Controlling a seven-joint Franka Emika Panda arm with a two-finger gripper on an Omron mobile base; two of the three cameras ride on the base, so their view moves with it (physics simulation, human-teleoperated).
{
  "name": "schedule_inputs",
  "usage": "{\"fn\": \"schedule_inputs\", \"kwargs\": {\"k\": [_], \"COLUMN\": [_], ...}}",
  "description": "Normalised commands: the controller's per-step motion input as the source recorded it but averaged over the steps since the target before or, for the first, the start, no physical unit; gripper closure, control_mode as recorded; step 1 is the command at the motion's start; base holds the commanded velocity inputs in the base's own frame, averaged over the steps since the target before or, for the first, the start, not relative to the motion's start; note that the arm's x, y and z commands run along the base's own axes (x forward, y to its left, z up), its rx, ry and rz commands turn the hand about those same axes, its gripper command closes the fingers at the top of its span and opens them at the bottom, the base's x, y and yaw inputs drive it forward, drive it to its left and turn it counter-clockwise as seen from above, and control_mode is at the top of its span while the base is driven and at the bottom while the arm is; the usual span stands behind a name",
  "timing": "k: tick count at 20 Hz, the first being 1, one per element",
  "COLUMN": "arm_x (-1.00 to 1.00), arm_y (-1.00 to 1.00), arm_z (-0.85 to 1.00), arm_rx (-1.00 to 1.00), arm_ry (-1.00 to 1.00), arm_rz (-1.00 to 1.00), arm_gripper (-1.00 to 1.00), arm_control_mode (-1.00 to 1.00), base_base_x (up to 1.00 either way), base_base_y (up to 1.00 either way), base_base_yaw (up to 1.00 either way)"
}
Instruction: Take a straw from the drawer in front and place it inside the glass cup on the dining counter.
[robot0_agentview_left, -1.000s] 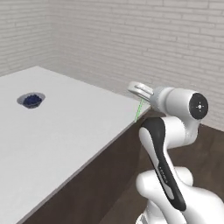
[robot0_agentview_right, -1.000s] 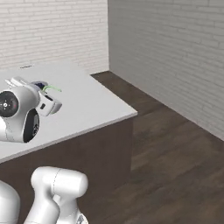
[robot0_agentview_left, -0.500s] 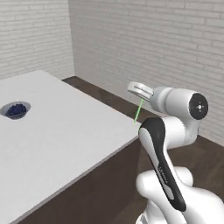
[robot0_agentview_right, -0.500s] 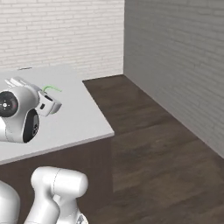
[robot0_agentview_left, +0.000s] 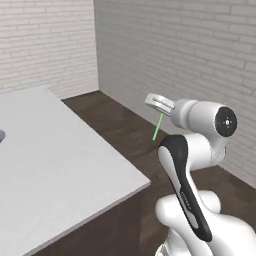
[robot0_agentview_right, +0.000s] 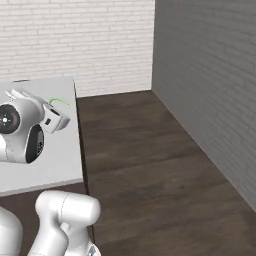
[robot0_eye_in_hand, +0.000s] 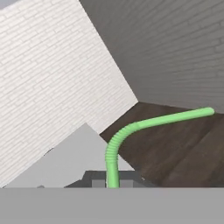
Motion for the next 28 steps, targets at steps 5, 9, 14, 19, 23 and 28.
{"fn": "schedule_inputs", "kwargs": {"k": [5,9,14,19,23,28], "arm_x": [0.0,0.0,0.0,0.0,0.0,0.0], "arm_y": [0.0,0.0,0.0,0.0,0.0,0.0], "arm_z": [0.0,0.0,0.0,0.0,0.0,0.0], "arm_rx": [0.0,0.0,0.0,0.0,0.0,0.0], "arm_ry": [0.0,0.0,0.0,0.0,0.0,0.0], "arm_rz": [0.0,0.0,0.0,0.0,0.0,0.0], "arm_gripper": [1.0,1.0,1.0,1.0,1.0,1.0], "arm_control_mode": [1.0,1.0,1.0,1.0,1.0,1.0], "base_base_x": [0.8,0.78,0.83,0.96,1.0,1.0], "base_base_y": [-0.88,-0.89,-0.86,-0.76,-0.67,-0.64], "base_base_yaw": [0.27,0.27,0.28,0.31,0.35,0.36]}}
